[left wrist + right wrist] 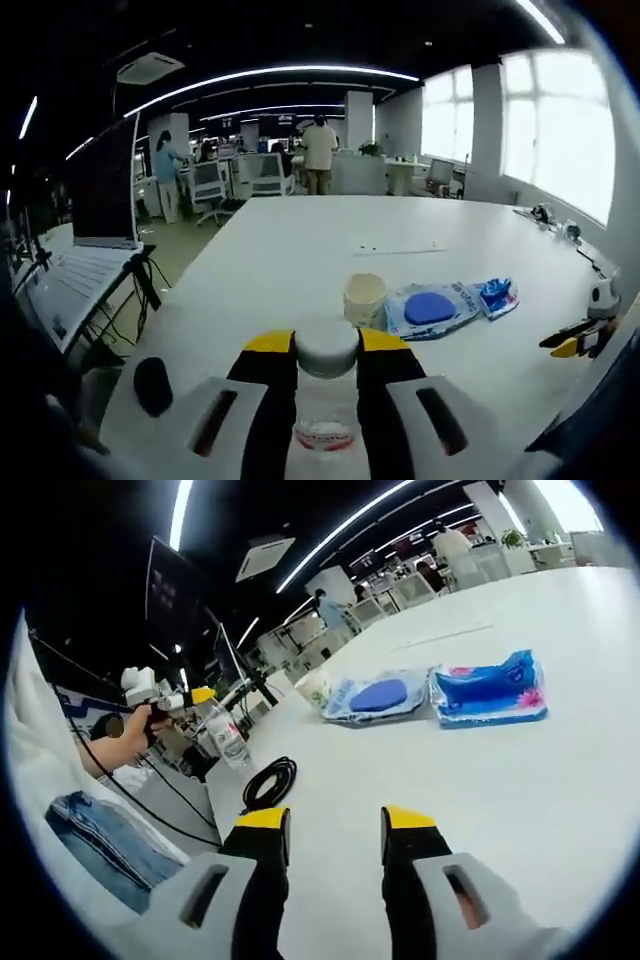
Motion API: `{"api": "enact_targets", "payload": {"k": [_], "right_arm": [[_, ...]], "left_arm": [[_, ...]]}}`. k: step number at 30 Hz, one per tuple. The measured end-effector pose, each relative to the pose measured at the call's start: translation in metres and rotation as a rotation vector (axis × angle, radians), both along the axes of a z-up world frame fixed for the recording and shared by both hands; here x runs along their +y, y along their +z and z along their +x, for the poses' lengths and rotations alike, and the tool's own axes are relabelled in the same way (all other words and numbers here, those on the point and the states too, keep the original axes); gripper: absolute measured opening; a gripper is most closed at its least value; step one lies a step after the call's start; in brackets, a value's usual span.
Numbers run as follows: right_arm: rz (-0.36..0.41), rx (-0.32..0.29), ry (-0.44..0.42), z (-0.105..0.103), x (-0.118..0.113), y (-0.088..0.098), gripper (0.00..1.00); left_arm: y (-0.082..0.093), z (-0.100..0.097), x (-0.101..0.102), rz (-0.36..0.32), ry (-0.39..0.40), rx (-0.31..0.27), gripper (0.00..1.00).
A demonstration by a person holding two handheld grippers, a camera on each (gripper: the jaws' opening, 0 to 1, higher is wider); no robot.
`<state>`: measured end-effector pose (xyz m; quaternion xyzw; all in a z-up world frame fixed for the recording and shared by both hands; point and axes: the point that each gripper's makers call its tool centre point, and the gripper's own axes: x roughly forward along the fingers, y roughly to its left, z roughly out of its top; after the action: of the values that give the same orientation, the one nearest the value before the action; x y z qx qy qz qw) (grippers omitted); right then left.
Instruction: Arrange the tabletop items into an orderly group along one side of the table until the central work area is clear of visible clutter.
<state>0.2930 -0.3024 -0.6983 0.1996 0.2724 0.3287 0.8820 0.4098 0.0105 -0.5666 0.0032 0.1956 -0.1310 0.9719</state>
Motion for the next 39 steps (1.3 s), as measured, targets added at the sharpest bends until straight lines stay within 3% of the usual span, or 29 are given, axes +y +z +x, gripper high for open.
{"api": "enact_targets", "payload": {"k": [5, 7, 10, 15, 18, 20, 23, 33, 39], "right_arm": [[-0.019, -0.034, 0.036, 0.010, 0.014, 0.010, 0.41], [-0.067, -0.077, 0.089, 0.017, 0.024, 0.017, 0.44], [-0.095, -0.163, 0.162, 0.032, 0.047, 0.042, 0.49], [-0.076, -0.280, 0.219, 0.062, 0.085, 0.088, 0.62], [-0.064, -0.339, 0.250, 0.076, 0.113, 0.117, 0.77], [-0.062, -0.381, 0.244, 0.084, 0.127, 0.130, 0.88], [-0.058, -0.399, 0.264, 0.086, 0.148, 0.139, 0.93], [-0.133, -0.414, 0.319, 0.089, 0.189, 0.137, 0.88], [-0.166, -0.430, 0.324, 0.098, 0.191, 0.136, 0.69]], "left_arm": [[0.031, 0.009, -0.005, -0.032, 0.021, -0.058, 0.20], [0.045, 0.014, -0.008, -0.037, 0.029, -0.085, 0.20], [0.064, 0.018, -0.018, -0.059, 0.025, -0.102, 0.20], [0.073, 0.023, -0.025, -0.094, 0.013, -0.103, 0.20], [0.079, 0.025, -0.033, -0.121, 0.025, -0.108, 0.20], [0.081, 0.025, -0.038, -0.139, 0.040, -0.111, 0.20], [0.085, 0.024, -0.050, -0.165, 0.040, -0.110, 0.20], [0.095, 0.015, -0.099, -0.210, -0.027, -0.099, 0.20], [0.099, 0.009, -0.124, -0.254, -0.072, -0.089, 0.20]]}}
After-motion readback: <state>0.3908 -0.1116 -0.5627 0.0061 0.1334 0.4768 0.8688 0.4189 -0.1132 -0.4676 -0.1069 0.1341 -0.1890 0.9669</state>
